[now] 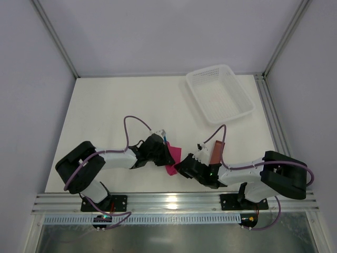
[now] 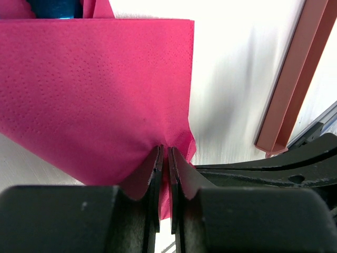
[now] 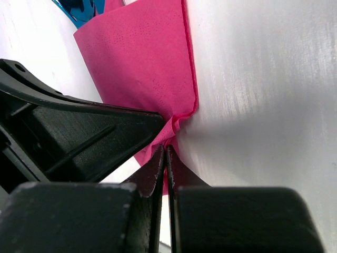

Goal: Place the utensils on the paper napkin and roll it up
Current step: Roll the napkin at the center of the board.

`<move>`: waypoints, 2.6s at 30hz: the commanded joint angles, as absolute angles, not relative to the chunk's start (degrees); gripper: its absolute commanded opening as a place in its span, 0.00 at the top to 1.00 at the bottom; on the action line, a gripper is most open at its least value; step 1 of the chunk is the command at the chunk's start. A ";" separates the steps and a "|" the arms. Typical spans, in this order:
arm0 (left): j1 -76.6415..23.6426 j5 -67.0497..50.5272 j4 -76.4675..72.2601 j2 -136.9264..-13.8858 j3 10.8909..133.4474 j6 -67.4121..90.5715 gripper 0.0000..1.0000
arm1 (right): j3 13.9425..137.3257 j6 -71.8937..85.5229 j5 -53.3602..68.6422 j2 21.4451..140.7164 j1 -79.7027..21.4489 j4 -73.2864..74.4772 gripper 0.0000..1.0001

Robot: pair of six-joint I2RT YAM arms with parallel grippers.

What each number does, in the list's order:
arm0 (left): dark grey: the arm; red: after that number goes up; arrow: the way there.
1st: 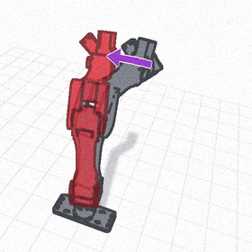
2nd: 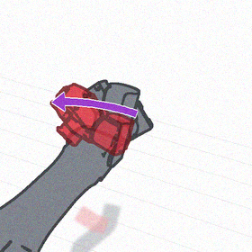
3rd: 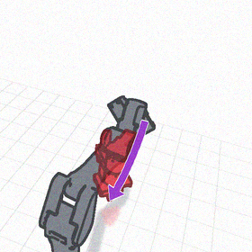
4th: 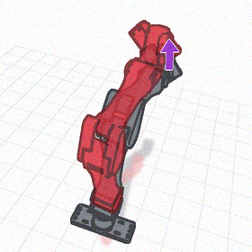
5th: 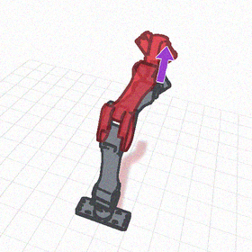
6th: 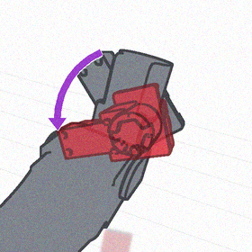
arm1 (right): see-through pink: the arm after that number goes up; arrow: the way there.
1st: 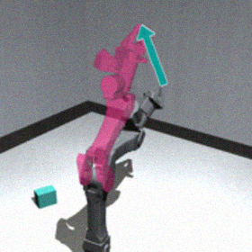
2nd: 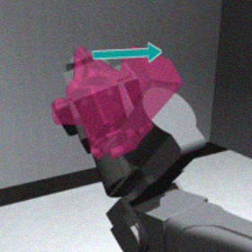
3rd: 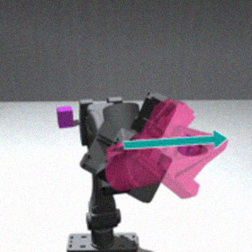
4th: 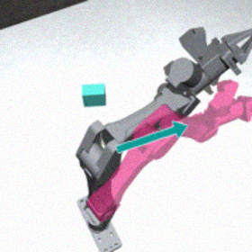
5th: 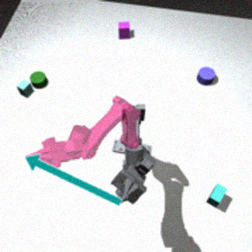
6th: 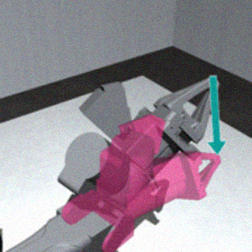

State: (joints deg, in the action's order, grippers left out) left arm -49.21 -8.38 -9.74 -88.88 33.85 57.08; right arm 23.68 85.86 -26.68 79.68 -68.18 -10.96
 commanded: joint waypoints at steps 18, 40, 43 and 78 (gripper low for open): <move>-49.39 -7.21 -6.77 -90.26 34.37 55.81 0.87 | 22.94 84.46 -31.46 76.55 -70.49 -6.77 0.96; -49.31 -11.60 -8.44 -87.63 34.36 53.61 0.83 | 28.20 59.60 -20.65 70.65 -57.83 -7.03 0.91; -49.39 -12.13 -8.18 -87.19 34.54 53.09 0.82 | 28.74 57.84 -18.99 75.38 -56.78 -10.89 0.91; -53.61 -12.22 -11.43 -85.70 29.09 51.95 0.78 | 33.04 45.38 -10.74 73.57 -53.09 -5.88 0.86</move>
State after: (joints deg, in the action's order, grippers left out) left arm -53.10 -13.87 -13.56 -86.65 30.63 52.60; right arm 28.77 53.28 -14.90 76.99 -55.20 -6.33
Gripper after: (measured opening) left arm 0.223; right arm 0.123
